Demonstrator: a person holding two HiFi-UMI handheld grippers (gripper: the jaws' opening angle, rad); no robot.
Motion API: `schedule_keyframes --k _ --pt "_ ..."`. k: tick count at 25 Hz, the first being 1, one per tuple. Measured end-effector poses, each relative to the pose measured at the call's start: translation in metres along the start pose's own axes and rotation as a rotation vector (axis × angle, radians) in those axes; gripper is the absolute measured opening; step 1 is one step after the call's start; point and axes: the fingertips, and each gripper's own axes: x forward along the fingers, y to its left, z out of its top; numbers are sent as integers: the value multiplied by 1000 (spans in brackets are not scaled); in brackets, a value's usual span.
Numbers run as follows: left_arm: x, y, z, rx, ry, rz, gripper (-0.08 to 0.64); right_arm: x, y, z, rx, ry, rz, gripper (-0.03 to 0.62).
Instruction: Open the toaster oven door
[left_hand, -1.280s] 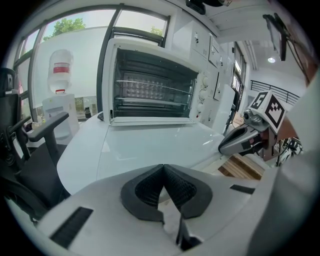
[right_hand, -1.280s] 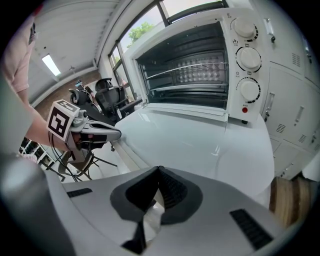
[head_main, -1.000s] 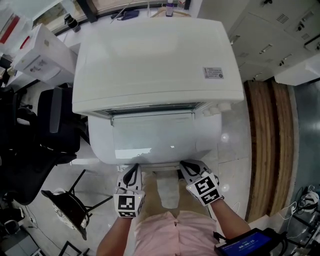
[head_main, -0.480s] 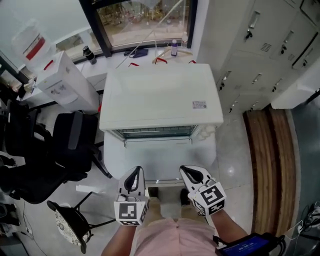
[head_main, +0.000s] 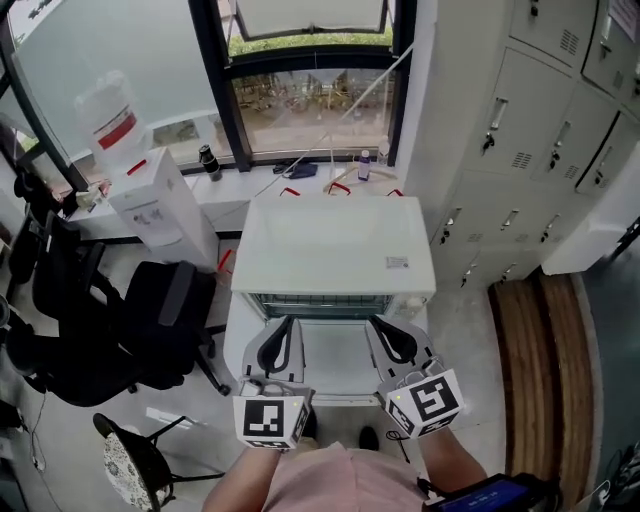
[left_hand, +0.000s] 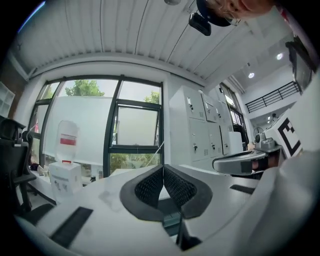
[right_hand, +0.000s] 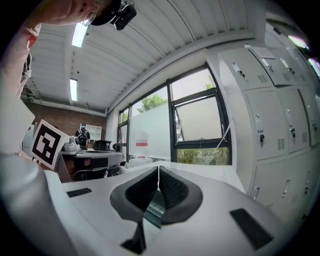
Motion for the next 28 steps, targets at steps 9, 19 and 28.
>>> schedule_keyframes --k 9,19,28 --pt "3 2 42 11 -67 43 14 -6 0 52 -105 -114 -56 7" --pt "-3 7 48 46 -86 60 14 -5 13 57 -118 -132 -38 2" --pt "-7 4 48 60 -67 67 12 -3 22 55 -124 -149 1 0"
